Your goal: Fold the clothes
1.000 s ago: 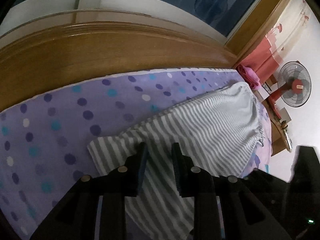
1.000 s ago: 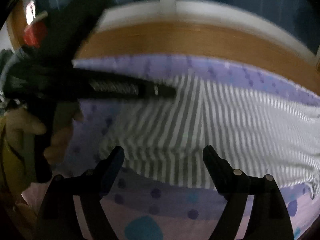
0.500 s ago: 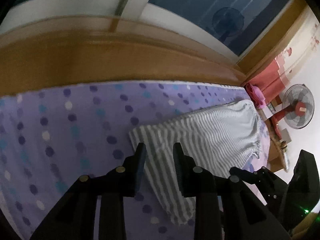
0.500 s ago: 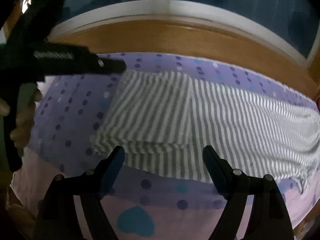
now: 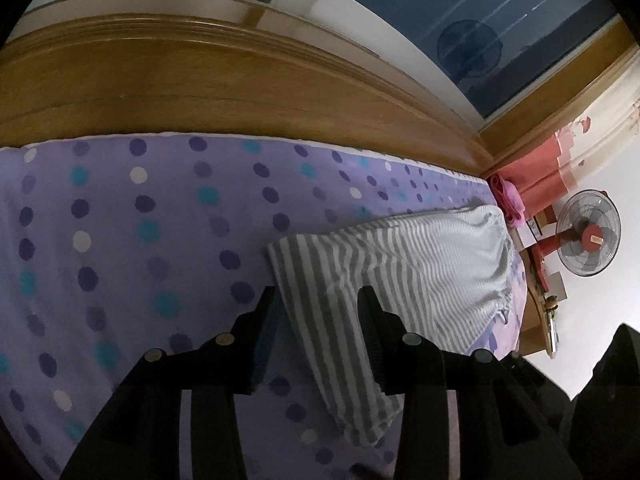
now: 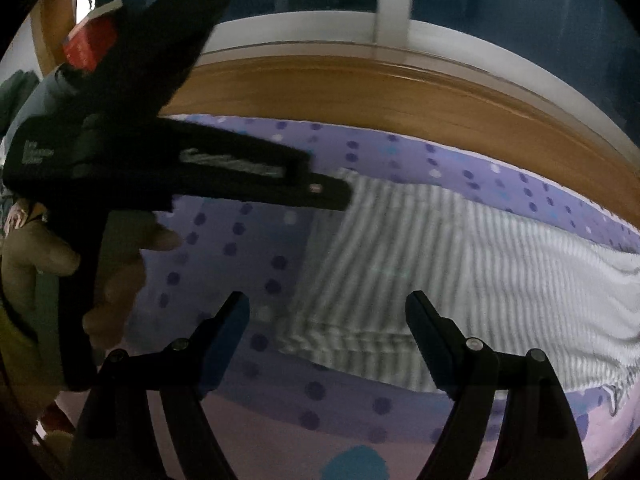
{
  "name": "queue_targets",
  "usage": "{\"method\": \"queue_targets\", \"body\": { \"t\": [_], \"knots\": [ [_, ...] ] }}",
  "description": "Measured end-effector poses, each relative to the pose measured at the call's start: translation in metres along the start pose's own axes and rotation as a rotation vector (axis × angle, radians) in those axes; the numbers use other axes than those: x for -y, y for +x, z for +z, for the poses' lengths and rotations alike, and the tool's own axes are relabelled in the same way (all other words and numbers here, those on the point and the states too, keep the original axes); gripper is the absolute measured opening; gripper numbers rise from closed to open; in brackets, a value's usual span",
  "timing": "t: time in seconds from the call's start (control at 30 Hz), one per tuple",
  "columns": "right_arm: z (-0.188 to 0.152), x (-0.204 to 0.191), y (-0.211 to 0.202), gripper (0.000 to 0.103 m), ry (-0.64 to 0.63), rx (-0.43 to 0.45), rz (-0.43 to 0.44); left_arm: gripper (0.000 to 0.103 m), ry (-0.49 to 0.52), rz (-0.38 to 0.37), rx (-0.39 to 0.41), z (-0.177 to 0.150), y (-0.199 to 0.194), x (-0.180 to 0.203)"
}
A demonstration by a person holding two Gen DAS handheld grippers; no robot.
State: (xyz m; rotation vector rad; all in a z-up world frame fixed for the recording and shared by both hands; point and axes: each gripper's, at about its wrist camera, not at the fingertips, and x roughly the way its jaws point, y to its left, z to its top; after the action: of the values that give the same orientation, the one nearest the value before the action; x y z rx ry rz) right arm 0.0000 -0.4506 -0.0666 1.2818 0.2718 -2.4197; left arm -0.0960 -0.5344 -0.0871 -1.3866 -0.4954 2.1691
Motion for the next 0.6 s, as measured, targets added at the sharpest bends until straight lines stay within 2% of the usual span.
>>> {"method": "queue_targets", "body": {
  "t": [0.27,0.43,0.6],
  "knots": [
    [-0.003,-0.012,0.027,0.081,-0.002,-0.038,-0.011,0.041,0.003,-0.011,-0.037,-0.001,0.014,-0.004],
    [-0.013,-0.015,0.027,0.08,-0.014,0.009,-0.038,0.041,-0.004,-0.018,-0.017,-0.003,0.009,-0.006],
    [-0.023,-0.016,0.024,0.068,-0.019,0.061,-0.063,0.041,-0.017,0.0,0.012,-0.006,0.001,-0.009]
  ]
}}
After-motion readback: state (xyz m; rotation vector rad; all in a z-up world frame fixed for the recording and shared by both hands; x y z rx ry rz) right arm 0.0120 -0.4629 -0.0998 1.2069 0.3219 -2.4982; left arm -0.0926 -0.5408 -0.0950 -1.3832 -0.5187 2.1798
